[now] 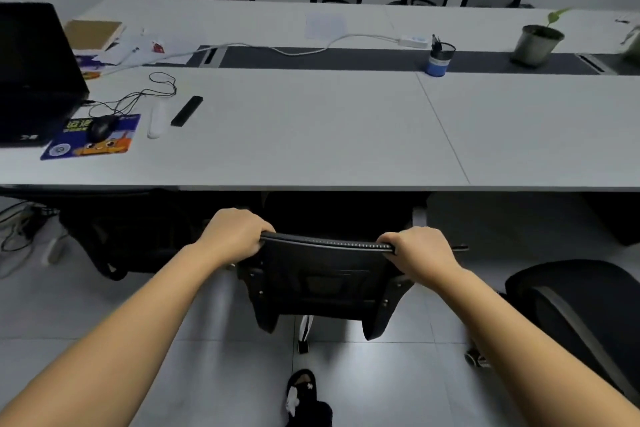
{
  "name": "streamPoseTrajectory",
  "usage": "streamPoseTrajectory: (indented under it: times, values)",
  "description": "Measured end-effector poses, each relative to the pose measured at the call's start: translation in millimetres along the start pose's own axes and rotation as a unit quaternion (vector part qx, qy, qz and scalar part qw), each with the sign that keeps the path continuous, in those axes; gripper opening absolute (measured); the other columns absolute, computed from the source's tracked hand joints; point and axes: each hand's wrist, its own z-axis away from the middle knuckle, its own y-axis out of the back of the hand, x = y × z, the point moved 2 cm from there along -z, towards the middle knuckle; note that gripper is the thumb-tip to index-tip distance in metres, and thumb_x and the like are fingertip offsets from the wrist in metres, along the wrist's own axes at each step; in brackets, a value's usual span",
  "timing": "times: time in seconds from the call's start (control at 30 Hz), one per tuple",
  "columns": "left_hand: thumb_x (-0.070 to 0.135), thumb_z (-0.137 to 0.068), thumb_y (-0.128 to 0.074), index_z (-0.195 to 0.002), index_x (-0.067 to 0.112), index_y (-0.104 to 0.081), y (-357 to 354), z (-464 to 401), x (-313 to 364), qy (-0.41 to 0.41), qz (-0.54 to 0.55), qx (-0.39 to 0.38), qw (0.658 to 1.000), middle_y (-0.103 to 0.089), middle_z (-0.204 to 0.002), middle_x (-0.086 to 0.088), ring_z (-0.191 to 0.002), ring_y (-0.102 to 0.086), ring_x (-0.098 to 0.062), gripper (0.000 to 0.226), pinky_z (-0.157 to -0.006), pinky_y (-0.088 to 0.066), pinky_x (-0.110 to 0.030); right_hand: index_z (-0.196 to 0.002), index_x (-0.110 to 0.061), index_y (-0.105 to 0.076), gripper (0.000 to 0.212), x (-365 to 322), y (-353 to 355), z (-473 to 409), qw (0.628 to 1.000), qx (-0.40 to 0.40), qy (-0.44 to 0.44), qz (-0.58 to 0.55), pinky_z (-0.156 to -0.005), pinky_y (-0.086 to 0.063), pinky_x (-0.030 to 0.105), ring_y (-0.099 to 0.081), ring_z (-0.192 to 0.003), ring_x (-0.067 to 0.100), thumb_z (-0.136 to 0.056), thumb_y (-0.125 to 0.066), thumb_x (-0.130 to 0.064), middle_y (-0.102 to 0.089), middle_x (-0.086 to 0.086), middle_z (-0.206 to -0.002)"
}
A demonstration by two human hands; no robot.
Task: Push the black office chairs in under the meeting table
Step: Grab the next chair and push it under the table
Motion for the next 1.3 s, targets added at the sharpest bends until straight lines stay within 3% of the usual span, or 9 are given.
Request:
streamPoseTrajectory:
  times: [0.27, 0.47, 0.57, 0.77, 0.93, 1.03, 1.1, 1.2, 1.3]
  values:
    - [0.018, -0.082, -0.046, -0.096, 0.036, -0.067, 7.5, -74.2, -32.1, -0.006, 0.031, 0.009, 0.999, -0.072, -0.089, 0.005, -0.084, -0.063, -0.020, 0.030, -0.059, -0.036, -0.027, -0.108, -0.033, -0.060, 0.023, 36.2, 2.8, -83.6, 1.000, -0.009, -0.018, -0.005, -0.068, -0.047, 0.033, -0.063, -0.089, 0.025, -0.089, -0.047, -0.033, -0.072, 0.000, -0.094]
    - [0.014, -0.081, -0.047, -0.082, 0.027, -0.066, 20.0, -115.4, -36.6, 0.004, 0.040, 0.002, 0.999, -0.068, -0.078, 0.001, -0.069, -0.054, -0.023, 0.023, -0.052, -0.027, -0.026, -0.112, -0.034, -0.061, 0.025, 64.1, 10.6, -124.4, 1.000, -0.011, -0.017, -0.007, -0.064, -0.039, 0.030, -0.062, -0.092, 0.028, -0.090, -0.047, -0.032, -0.072, 0.004, -0.098]
    - [0.015, -0.082, -0.047, -0.088, 0.027, -0.068, 19.8, -127.6, -35.6, 0.009, 0.037, 0.004, 0.999, -0.071, -0.083, 0.001, -0.070, -0.054, -0.022, 0.026, -0.050, -0.026, -0.025, -0.107, -0.032, -0.063, 0.023, 76.0, 11.3, -137.8, 1.000, -0.006, -0.001, -0.006, -0.060, -0.036, 0.028, -0.063, -0.085, 0.027, -0.090, -0.048, -0.031, -0.072, 0.003, -0.091]
    - [0.016, -0.082, -0.046, -0.090, 0.032, -0.067, 21.6, -132.7, -37.1, 0.014, 0.042, 0.008, 0.999, -0.072, -0.085, 0.003, -0.078, -0.062, -0.021, 0.029, -0.057, -0.034, -0.026, -0.104, -0.032, -0.063, 0.021, 80.4, 10.8, -139.2, 1.000, 0.000, 0.002, -0.012, -0.059, -0.032, 0.027, -0.063, -0.083, 0.026, -0.089, -0.048, -0.033, -0.072, 0.002, -0.088]
    - [0.015, -0.082, -0.046, -0.093, 0.032, -0.065, 20.6, -122.0, -29.5, 0.027, 0.047, -0.013, 0.998, -0.071, -0.091, 0.002, -0.083, -0.060, -0.023, 0.028, -0.059, -0.032, -0.027, -0.101, -0.028, -0.063, 0.022, 78.2, 12.1, -134.6, 1.000, -0.016, -0.001, 0.002, -0.060, -0.035, 0.028, -0.062, -0.086, 0.026, -0.089, -0.047, -0.035, -0.071, 0.001, -0.090]
    - [0.016, -0.082, -0.048, -0.106, 0.030, -0.061, 20.9, -115.4, -27.5, 0.017, 0.074, -0.077, 0.994, -0.069, -0.105, 0.001, -0.094, -0.059, -0.022, 0.031, -0.063, -0.034, -0.027, -0.114, -0.030, -0.057, 0.028, 76.0, 14.2, -126.9, 0.997, -0.039, -0.005, -0.061, -0.067, -0.039, 0.030, -0.059, -0.099, 0.024, -0.088, -0.049, -0.038, -0.068, -0.001, -0.107]
    - [0.020, -0.085, -0.049, -0.123, 0.030, -0.052, 27.1, -109.4, -24.0, 0.012, 0.081, -0.089, 0.993, -0.063, -0.119, 0.001, -0.108, -0.055, -0.021, 0.039, -0.072, -0.040, -0.030, -0.129, -0.028, -0.046, 0.045, 73.2, 18.7, -113.7, 0.993, -0.038, -0.002, -0.112, -0.083, -0.043, 0.034, -0.053, -0.112, 0.024, -0.086, -0.055, -0.039, -0.061, 0.000, -0.123]
    - [0.027, -0.089, -0.052, -0.136, 0.031, -0.038, 43.4, -88.6, -12.7, 0.005, 0.146, 0.019, 0.989, -0.051, -0.136, 0.006, -0.126, -0.044, -0.016, 0.049, -0.094, -0.040, -0.033, -0.137, -0.026, -0.036, 0.060, 65.9, 32.0, -79.0, 0.974, 0.045, -0.021, -0.222, -0.102, -0.037, 0.034, -0.045, -0.124, 0.019, -0.084, -0.061, -0.037, -0.049, 0.000, -0.138]
    - [0.036, -0.083, -0.054, -0.130, 0.039, -0.043, 50.9, -45.9, 5.8, -0.004, 0.337, 0.131, 0.932, -0.055, -0.125, 0.022, -0.122, -0.046, -0.003, 0.049, -0.100, -0.037, -0.023, -0.135, -0.032, -0.037, 0.059, 53.0, 40.4, -32.4, 0.918, 0.105, -0.108, -0.368, -0.095, -0.036, 0.024, -0.048, -0.112, 0.006, -0.083, -0.063, -0.036, -0.046, -0.013, -0.132]
